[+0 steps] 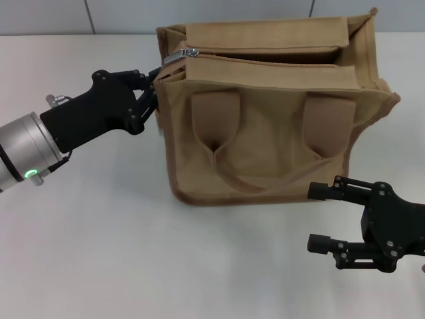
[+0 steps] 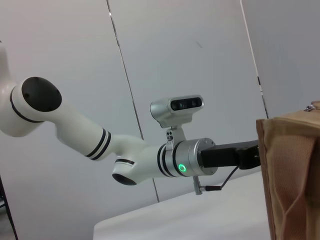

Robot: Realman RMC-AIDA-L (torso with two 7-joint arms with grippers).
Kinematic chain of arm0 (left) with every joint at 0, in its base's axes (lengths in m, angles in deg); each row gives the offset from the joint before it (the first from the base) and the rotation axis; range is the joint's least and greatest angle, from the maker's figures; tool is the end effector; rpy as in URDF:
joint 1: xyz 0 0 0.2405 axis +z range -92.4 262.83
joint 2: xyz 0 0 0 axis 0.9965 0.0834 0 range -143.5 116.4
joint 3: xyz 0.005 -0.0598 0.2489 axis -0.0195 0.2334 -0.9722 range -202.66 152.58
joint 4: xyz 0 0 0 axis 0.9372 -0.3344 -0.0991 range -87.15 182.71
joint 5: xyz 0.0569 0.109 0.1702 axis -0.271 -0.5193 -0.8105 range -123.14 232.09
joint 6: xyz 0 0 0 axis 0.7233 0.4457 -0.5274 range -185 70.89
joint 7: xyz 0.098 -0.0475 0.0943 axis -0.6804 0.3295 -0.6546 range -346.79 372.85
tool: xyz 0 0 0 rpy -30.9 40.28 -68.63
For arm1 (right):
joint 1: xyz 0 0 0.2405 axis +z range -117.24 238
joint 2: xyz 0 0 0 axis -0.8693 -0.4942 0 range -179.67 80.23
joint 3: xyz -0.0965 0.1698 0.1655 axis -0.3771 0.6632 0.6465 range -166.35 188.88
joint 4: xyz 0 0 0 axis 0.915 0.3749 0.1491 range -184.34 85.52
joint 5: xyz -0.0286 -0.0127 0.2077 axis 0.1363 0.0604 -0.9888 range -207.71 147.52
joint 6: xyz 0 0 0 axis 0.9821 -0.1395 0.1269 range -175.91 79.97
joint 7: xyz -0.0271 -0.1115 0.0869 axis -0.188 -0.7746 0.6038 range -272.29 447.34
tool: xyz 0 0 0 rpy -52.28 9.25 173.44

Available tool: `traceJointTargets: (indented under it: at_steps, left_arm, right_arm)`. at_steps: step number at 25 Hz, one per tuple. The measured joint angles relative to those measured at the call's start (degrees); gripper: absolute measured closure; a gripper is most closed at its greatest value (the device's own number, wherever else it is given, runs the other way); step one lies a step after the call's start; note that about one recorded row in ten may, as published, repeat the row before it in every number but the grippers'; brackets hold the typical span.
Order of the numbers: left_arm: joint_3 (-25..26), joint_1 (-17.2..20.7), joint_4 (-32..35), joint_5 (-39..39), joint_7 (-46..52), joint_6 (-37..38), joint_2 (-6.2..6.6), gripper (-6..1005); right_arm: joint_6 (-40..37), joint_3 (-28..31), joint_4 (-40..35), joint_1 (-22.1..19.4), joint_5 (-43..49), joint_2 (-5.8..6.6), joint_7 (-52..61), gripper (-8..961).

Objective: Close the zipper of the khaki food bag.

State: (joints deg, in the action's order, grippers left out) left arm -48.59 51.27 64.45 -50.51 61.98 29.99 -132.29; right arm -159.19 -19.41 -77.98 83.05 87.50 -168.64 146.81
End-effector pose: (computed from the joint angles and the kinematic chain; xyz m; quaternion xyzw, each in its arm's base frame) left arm -0.2560 0.3388 -0.0150 -0.8808 -0.1277 -0.3734 0.2616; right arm 0.2802 0.2395 -0.0021 -0.9205 0.1350 0.3633 0.0504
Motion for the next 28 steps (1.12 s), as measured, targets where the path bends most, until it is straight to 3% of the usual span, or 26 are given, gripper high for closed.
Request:
traceJointTargets:
  at_steps: [5, 11, 18, 28]
  left_arm:
    - [0.00, 0.07, -0.14, 0.25, 0.00, 0.00, 0.00, 924]
    - [0.00, 0.63, -0.15, 3.13, 0.26, 3.07, 0.00, 984]
    - [-0.32, 0.11, -0.17, 5.94, 0.11, 10.43, -0.04, 984]
    - [-0.49, -2.61, -1.41, 7.08, 0.42, 12.34, -0.35, 984]
  right_arm:
    - [-0.02, 0.00, 0.22, 0.00, 0.00, 0.00, -0.03, 219]
    - [-0.33, 0.01, 0.33, 0.00, -0.03, 0.00, -0.05, 224]
    - [-4.20, 0.14, 1.85, 0.09, -3.47, 0.09, -0.04, 231]
    - [-6.68, 0.31, 2.31, 1.02, -6.81, 0.23, 3.38, 240]
